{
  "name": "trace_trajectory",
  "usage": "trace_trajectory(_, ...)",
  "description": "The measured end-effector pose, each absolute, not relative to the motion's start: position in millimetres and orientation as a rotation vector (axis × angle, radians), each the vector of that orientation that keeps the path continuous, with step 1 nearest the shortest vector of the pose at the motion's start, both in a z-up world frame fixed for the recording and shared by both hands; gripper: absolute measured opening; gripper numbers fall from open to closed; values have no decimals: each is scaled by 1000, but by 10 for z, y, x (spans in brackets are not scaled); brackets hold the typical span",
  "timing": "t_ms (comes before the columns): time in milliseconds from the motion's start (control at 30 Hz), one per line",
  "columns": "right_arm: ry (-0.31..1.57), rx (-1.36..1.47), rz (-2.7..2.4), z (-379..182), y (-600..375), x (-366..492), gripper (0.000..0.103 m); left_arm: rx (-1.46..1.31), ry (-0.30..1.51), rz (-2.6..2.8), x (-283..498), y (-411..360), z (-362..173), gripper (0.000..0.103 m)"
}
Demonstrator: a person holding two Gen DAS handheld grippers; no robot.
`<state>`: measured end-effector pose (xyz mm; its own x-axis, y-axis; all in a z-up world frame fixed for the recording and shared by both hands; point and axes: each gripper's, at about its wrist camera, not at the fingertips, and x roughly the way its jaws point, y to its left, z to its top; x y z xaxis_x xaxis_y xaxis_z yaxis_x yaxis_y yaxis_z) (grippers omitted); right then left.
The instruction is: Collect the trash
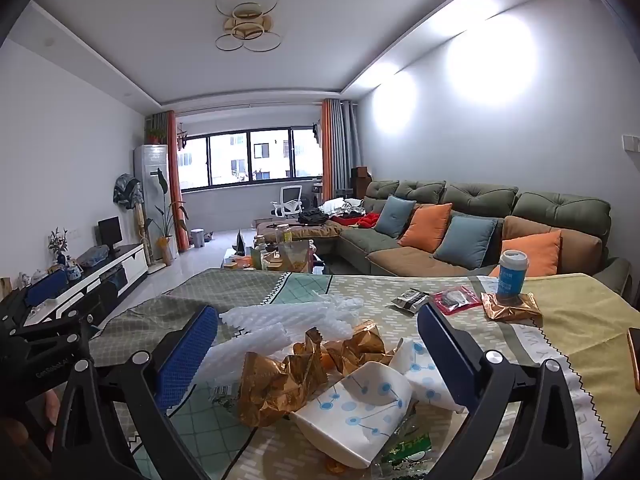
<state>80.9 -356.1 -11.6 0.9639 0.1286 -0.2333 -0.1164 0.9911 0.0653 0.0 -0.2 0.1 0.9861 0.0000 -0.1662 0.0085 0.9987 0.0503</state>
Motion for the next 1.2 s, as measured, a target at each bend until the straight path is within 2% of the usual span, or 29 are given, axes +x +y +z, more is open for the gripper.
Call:
trace_trajectory(567, 230, 54, 122, -76, -3583, 797, 99, 25, 141, -10, -70, -3, 214, 100)
trace_trajectory(1200, 223, 54, 122, -56, -3588, 781, 99, 10, 134, -15, -112, 16, 161, 100)
